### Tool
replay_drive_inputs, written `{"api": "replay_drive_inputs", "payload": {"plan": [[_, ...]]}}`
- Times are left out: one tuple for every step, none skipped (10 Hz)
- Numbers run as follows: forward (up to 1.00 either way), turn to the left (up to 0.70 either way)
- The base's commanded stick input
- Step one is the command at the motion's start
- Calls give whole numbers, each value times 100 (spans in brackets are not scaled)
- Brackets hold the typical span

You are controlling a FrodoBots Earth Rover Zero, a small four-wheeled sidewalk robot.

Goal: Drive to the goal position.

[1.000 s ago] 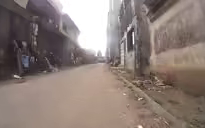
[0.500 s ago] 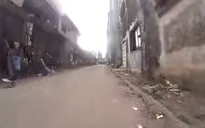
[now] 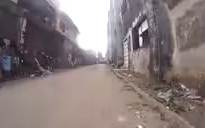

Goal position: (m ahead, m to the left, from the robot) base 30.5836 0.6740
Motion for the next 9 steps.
{"api": "replay_drive_inputs", "payload": {"plan": [[100, 0], [100, 0], [100, 0], [100, 0], [100, 0], [100, 0], [100, 0], [100, 0], [100, 0]]}}
